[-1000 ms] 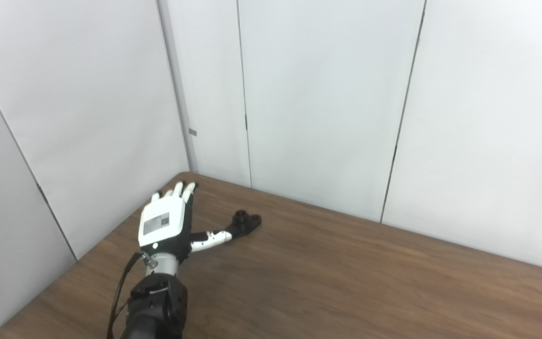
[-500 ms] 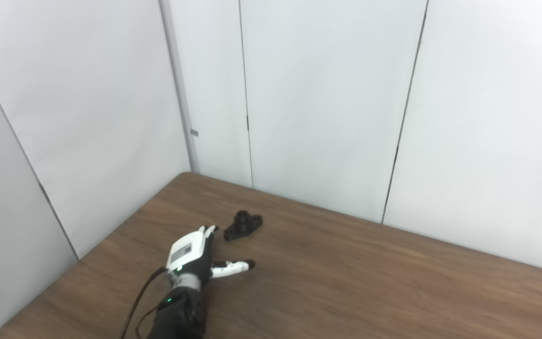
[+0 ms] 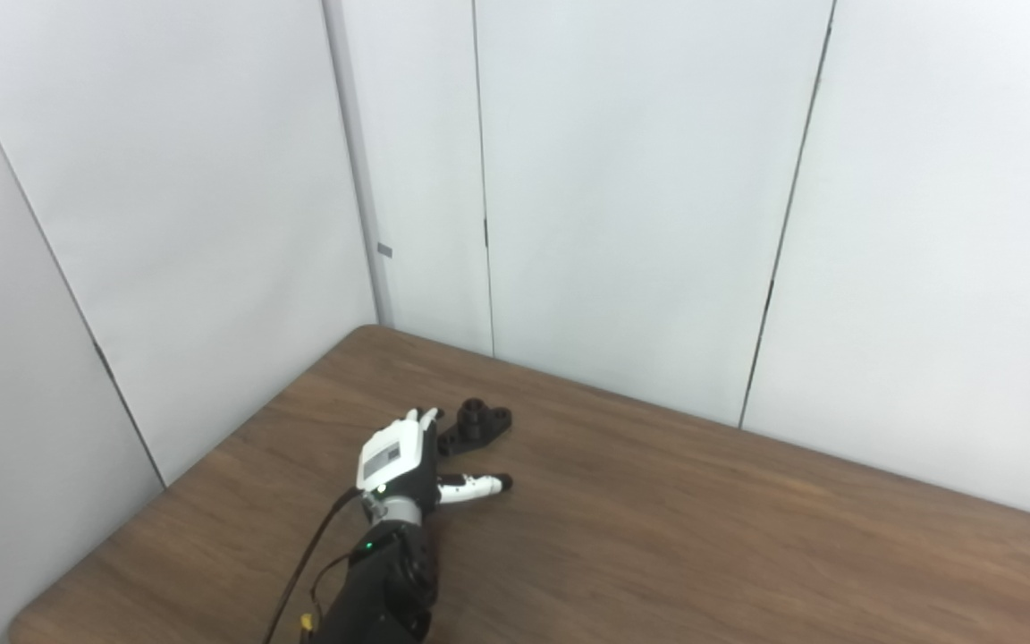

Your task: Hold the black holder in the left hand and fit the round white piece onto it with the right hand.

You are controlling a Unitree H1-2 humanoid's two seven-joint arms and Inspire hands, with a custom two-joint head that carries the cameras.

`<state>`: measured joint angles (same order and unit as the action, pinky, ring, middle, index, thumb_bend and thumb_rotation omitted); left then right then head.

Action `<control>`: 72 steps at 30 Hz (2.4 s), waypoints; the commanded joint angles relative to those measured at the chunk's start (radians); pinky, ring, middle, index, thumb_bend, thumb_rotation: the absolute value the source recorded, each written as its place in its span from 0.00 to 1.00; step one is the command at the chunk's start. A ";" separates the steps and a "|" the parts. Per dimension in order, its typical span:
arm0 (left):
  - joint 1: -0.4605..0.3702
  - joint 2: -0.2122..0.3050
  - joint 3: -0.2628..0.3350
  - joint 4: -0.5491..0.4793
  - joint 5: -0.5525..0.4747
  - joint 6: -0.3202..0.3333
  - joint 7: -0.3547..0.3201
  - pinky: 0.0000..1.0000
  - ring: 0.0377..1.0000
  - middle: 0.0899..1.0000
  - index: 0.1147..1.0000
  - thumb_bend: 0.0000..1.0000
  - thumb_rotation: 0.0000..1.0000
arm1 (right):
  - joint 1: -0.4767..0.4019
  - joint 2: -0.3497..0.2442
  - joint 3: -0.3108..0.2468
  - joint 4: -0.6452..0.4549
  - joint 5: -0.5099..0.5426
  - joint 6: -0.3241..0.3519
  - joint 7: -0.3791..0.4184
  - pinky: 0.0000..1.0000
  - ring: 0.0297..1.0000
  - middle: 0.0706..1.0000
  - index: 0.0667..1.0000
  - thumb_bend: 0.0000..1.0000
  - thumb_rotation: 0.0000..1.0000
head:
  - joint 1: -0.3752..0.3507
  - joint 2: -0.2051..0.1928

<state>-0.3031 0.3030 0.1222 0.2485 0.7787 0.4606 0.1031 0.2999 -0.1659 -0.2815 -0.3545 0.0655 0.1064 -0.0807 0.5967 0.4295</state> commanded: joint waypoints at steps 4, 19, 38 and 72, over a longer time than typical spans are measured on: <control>-0.049 0.031 -0.010 0.058 -0.014 0.008 0.044 1.00 1.00 1.00 0.95 1.00 0.51 | 0.012 -0.021 -0.027 -0.005 -0.016 -0.057 0.002 0.57 0.70 0.78 0.84 0.39 0.41 | 0.003 0.004; -0.053 0.069 0.042 0.068 0.132 0.009 -0.013 1.00 1.00 1.00 0.97 1.00 0.53 | 0.018 -0.030 -0.039 0.002 -0.006 -0.077 0.013 0.57 0.71 0.78 0.82 0.41 0.39 | 0.014 0.016; -0.016 0.045 0.104 0.024 0.127 0.009 -0.041 1.00 1.00 1.00 0.93 1.00 0.46 | 0.028 -0.028 -0.046 -0.001 -0.005 -0.100 0.023 0.57 0.71 0.78 0.83 0.40 0.38 | -0.002 0.026; -0.066 0.056 -0.009 0.098 0.023 0.009 -0.002 1.00 1.00 1.00 0.93 1.00 0.43 | 0.062 -0.014 -0.048 -0.047 0.025 -0.069 0.030 0.60 0.74 0.80 0.82 0.43 0.40 | -0.042 0.033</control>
<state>-0.3369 0.3562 0.1280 0.3399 0.8001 0.4668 0.1091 0.3581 -0.1749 -0.3197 -0.3668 0.0917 0.0501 -0.0492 0.5538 0.4617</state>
